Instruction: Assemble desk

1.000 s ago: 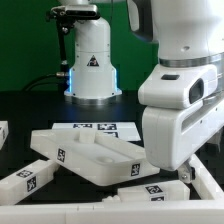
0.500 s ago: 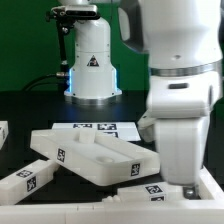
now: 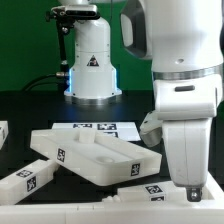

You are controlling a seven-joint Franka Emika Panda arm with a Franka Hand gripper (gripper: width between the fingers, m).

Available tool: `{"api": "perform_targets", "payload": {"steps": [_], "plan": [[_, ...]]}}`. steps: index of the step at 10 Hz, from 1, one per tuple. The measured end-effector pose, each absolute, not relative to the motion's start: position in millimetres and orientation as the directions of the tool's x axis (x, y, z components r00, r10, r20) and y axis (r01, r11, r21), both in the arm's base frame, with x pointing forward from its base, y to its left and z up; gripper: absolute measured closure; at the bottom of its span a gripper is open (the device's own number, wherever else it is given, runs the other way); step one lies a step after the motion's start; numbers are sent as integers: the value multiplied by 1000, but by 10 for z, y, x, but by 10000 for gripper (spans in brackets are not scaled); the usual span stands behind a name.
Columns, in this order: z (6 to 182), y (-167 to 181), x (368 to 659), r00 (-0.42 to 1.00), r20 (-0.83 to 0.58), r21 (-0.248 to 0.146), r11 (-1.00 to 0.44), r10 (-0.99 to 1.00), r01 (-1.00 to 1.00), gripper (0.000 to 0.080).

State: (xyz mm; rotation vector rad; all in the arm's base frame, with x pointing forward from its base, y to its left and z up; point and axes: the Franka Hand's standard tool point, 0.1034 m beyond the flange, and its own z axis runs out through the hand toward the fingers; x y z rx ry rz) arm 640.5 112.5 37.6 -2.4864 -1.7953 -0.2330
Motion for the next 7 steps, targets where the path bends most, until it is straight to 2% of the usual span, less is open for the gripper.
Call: {"api": "perform_targets", "payload": {"steps": [1,3,6,7], "plan": [[340,1041,6381,244,159,52,-255,957,966,150],[283,981,6352,219,169,90,-236,961,968,150],[276,988,6356,209,175,111,-231,962,967,150],[270,1016,6348,208,184,133,-234,961,963,150]]}}
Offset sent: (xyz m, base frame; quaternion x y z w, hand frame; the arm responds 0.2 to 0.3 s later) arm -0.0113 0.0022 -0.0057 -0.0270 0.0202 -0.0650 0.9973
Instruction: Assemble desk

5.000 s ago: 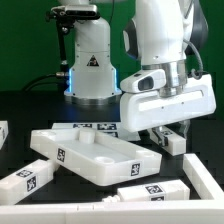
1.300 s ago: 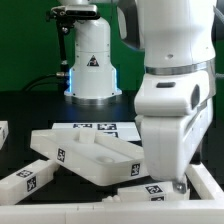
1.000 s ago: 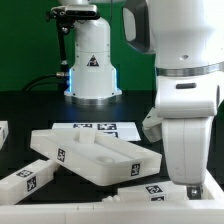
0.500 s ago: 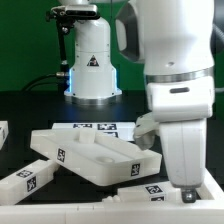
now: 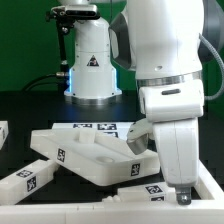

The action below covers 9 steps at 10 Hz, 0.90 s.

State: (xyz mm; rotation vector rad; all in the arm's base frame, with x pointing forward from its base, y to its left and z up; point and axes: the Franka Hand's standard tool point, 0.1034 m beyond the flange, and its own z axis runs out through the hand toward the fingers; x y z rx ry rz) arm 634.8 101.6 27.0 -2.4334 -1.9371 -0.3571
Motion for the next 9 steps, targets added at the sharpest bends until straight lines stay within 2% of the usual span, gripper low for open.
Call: {"api": "perform_targets", "payload": {"steps": [5,9], "plan": [[270,1023,6323,231,187,129,-257,955,958,150],[163,970,6071,242,174,100,-262,954,960,150]]}}
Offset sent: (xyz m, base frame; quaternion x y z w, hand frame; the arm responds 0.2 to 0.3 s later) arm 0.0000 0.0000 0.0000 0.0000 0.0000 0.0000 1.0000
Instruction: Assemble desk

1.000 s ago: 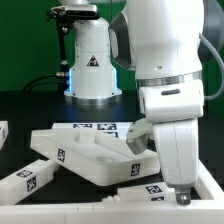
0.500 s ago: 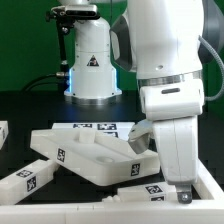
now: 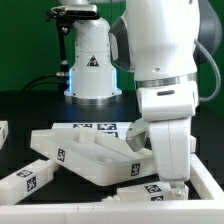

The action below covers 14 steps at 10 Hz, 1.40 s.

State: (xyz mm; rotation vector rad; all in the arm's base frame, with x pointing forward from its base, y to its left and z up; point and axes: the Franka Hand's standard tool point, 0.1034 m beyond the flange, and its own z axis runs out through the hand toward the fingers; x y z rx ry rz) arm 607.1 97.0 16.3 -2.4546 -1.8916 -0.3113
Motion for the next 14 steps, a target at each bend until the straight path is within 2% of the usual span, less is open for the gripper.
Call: {"api": "perform_targets", "payload": {"steps": [5,6,7,8,9,12,13,14], "plan": [[103,844,6107,253,173,97,-272,952,957,150],[101,842,6106,254,173,97,-273,952,957,240],[100,841,6105,254,173,96,-273,952,957,240],[99,841,6104,254,173,96,-273,952,957,452],[99,842,6103,254,173,96,-272,952,957,514],[216,1057,6135,241,173,71,-256,955,964,514],[267,1104,6147,258,178,75,-274,950,959,514],[321,1097,6168,321,197,95,-344,926,934,514]]}}
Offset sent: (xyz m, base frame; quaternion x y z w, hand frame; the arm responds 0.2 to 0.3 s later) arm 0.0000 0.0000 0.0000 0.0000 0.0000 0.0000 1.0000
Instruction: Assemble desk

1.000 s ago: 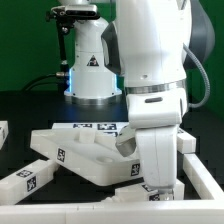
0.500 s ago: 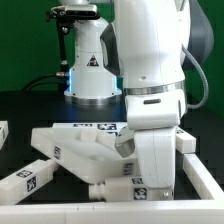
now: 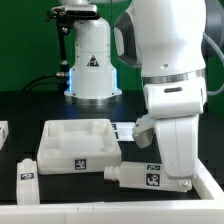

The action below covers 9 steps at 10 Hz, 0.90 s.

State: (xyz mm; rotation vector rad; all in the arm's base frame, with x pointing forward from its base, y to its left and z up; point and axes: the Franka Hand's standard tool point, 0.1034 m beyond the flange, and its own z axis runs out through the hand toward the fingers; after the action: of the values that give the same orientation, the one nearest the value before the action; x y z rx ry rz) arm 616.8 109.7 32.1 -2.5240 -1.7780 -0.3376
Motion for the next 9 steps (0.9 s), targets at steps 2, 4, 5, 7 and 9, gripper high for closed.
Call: {"api": "perform_targets", "payload": {"steps": [2,4,5,7,9], "plan": [[379,1008,5967,604,237,72,-634,761,770,514],[416,913,6003,640,216,53,-663,737,746,514],[399,911,5994,643,215,51,-666,735,744,514],[394,921,5989,644,215,50,-667,734,744,514],[506,1093,5712,814,218,-7,-833,539,553,514]]}}
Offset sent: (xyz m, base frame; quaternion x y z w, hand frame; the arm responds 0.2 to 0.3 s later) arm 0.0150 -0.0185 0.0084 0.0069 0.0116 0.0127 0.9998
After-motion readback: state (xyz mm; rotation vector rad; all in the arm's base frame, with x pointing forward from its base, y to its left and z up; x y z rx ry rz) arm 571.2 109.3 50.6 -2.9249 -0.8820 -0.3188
